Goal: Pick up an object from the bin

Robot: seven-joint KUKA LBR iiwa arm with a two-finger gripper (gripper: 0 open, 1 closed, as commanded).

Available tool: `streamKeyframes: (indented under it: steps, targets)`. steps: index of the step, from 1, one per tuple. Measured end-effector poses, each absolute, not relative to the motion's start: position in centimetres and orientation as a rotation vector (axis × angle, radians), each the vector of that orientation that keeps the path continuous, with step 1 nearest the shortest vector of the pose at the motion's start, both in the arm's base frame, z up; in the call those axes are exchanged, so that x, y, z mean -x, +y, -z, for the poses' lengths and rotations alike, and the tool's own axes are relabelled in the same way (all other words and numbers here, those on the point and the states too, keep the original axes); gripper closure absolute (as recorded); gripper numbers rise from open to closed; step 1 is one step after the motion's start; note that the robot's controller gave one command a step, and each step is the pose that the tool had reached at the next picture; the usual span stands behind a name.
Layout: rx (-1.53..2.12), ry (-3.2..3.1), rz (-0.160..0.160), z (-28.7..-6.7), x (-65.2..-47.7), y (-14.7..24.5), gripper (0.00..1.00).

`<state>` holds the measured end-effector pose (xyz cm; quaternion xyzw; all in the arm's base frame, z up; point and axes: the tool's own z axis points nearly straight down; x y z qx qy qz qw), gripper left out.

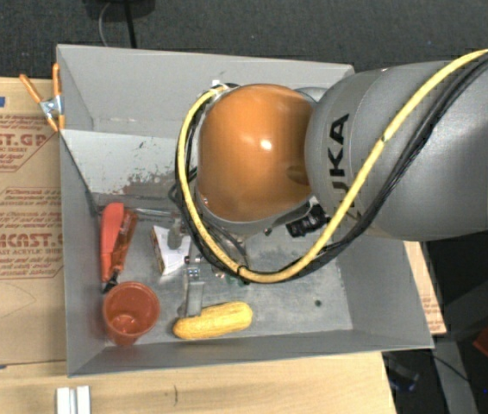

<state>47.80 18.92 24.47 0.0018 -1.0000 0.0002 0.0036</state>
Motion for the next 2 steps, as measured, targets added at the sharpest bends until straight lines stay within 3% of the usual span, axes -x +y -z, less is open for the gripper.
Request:
streamKeyframes:
  steps: [1, 2]
  targets:
    - [-0.001, -3.142, 0.002, -24.9, -48.0, 18.8, 0.0]
    - [-0.015, -3.141, 0.004, -20.3, -48.0, 17.3, 0.0]
